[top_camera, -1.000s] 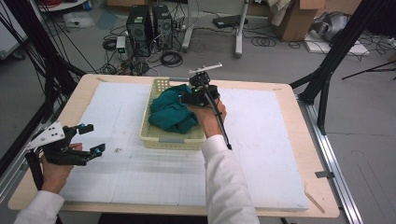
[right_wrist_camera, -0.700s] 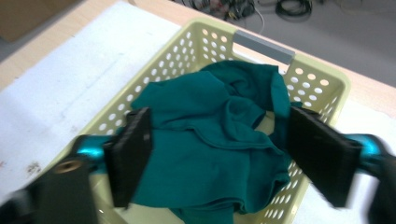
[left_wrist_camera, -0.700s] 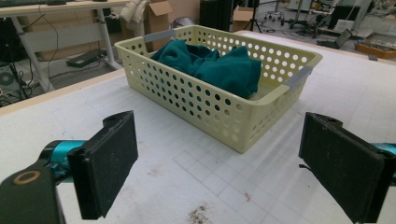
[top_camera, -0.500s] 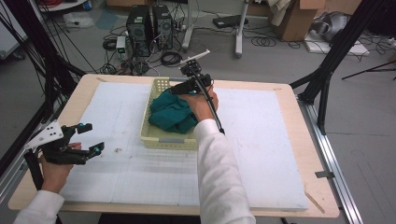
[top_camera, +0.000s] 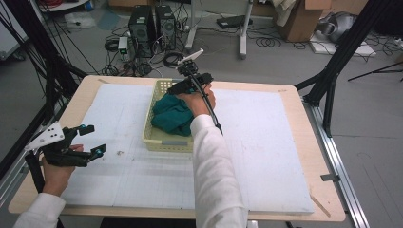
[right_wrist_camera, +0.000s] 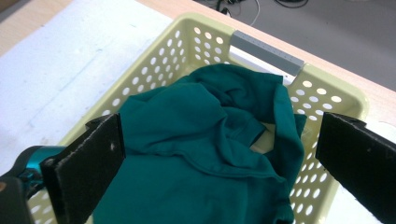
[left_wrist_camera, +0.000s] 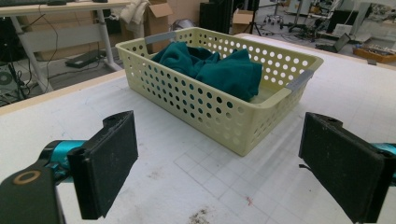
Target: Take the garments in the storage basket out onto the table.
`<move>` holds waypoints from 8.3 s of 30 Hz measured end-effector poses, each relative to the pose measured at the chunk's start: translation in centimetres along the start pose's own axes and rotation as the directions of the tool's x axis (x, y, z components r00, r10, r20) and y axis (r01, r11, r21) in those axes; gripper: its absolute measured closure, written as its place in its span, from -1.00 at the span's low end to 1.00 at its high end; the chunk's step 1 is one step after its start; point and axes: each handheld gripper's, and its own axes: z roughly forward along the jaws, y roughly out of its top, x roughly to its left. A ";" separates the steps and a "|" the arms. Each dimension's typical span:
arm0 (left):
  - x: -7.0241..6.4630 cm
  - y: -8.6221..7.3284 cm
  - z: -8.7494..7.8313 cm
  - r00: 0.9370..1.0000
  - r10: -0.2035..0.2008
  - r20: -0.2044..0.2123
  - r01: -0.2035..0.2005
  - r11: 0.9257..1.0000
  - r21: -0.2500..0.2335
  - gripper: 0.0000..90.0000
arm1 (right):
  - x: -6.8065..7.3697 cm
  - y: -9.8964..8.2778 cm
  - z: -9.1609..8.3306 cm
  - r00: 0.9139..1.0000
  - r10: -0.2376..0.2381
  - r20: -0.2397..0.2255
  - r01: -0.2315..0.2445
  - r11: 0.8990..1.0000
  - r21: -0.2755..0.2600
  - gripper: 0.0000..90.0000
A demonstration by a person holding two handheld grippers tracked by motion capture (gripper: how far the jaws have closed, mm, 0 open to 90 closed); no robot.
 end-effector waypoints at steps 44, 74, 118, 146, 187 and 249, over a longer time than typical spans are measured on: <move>0.2 0.0 -0.3 1.000 -0.011 0.002 0.011 1.000 -0.019 -0.73 | 0.7 -3.6 11.2 0.995 0.035 0.093 -0.059 0.959 0.276 -0.99; 0.2 0.0 -0.2 1.000 -0.013 0.002 0.013 1.000 -0.022 -0.73 | 0.5 -4.1 11.9 0.995 0.096 0.018 -0.098 0.949 0.299 -0.15; 0.2 0.0 0.1 1.000 -0.015 0.007 0.015 1.000 -0.020 -0.73 | 0.9 -1.2 5.0 0.988 0.091 -0.121 -0.077 0.990 0.121 0.63; 0.2 0.0 0.3 1.000 -0.007 0.005 0.007 1.000 -0.007 -0.73 | -2.4 3.0 -8.1 0.994 0.067 -0.084 -0.074 0.993 -0.089 0.64; 0.3 -0.1 0.2 1.000 -0.003 -0.018 0.004 1.000 0.018 -0.73 | -12.4 -1.7 -25.8 0.980 0.166 0.110 -0.135 0.960 -0.246 0.63; 0.0 -0.1 0.2 1.000 0.002 -0.031 -0.001 0.999 0.032 -0.73 | -17.3 -11.1 -10.6 0.952 0.288 0.102 -0.280 0.956 -0.084 0.50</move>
